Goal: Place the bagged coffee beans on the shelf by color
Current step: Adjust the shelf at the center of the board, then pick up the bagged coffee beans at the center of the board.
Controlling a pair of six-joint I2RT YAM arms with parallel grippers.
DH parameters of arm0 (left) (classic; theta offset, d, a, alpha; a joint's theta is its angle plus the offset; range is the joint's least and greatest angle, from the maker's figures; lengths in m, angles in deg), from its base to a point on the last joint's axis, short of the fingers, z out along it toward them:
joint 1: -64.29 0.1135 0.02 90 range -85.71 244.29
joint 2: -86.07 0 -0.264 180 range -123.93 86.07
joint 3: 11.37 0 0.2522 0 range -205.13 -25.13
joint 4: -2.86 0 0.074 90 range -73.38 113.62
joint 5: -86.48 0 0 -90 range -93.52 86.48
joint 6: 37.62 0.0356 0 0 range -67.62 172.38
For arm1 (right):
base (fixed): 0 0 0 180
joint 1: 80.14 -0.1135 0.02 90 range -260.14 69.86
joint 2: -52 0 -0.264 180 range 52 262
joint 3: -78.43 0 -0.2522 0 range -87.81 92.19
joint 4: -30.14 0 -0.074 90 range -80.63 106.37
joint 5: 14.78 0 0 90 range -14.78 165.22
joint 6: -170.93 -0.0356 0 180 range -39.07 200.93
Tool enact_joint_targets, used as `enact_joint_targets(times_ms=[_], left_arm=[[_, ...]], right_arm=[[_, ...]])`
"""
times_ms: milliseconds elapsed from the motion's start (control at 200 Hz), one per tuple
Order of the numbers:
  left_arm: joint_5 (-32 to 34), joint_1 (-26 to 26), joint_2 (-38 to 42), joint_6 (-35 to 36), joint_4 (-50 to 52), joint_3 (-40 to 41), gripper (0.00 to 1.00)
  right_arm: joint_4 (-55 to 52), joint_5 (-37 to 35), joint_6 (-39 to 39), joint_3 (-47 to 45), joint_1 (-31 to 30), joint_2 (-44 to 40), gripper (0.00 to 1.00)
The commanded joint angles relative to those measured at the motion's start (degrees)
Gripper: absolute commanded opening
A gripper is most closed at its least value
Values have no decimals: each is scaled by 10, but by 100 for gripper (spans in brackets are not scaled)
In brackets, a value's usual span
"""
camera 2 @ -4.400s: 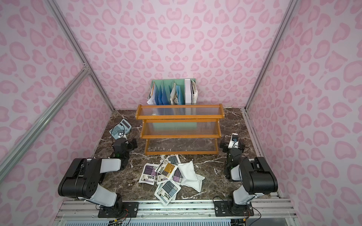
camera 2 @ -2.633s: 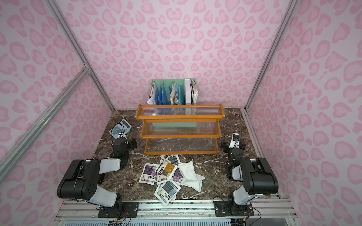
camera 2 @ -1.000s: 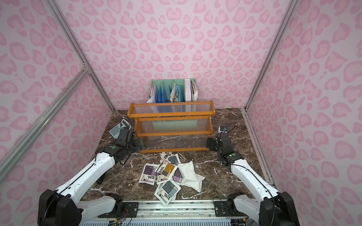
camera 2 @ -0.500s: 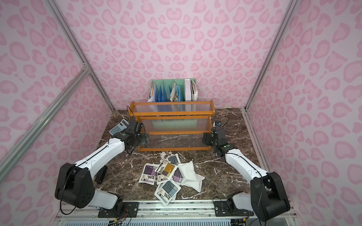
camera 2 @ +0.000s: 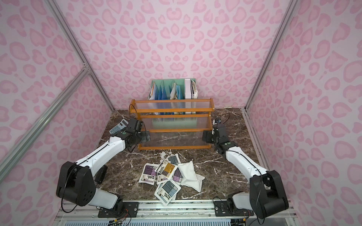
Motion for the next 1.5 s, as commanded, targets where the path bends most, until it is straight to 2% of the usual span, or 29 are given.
enact_joint_targets(times_ms=[0, 165, 325, 535, 680, 695, 730, 800, 925, 1040, 1230, 1495], left_arm=[[-7, -2, 36, -27, 5, 34, 98], [-13, -9, 92, -64, 21, 74, 98], [-22, -40, 129, -85, 45, 94, 99], [-35, -122, 114, -70, 75, 101, 99], [-37, -163, 75, -52, 120, 92, 99], [-39, -166, 73, -50, 123, 92, 99], [-49, -171, 68, -48, 127, 95, 99], [-66, -180, 65, -48, 137, 103, 99], [-96, -193, 65, -51, 138, 119, 99], [-112, -206, 56, -48, 130, 120, 98], [-119, -217, 17, -38, 129, 104, 94], [-112, -220, -52, -33, 138, 82, 66]], right_arm=[[-5, 23, -21, -37, -13, -38, 95], [-31, 14, -34, -73, -52, -83, 94], [-67, 20, -24, -78, -122, -110, 93], [-68, 93, 7, -74, -235, -106, 91], [-49, 170, 24, -73, -275, -86, 91], [-45, 178, 25, -74, -278, -85, 87], [-38, 197, 29, -78, -280, -83, 79], [-30, 238, 39, -81, -281, -75, 69], [-26, 311, 63, -81, -281, -50, 57], [-27, 365, 76, -74, -281, -14, 51], [-15, 397, 90, -63, -273, 54, 51], [54, 425, 68, -74, -229, 104, 51]])
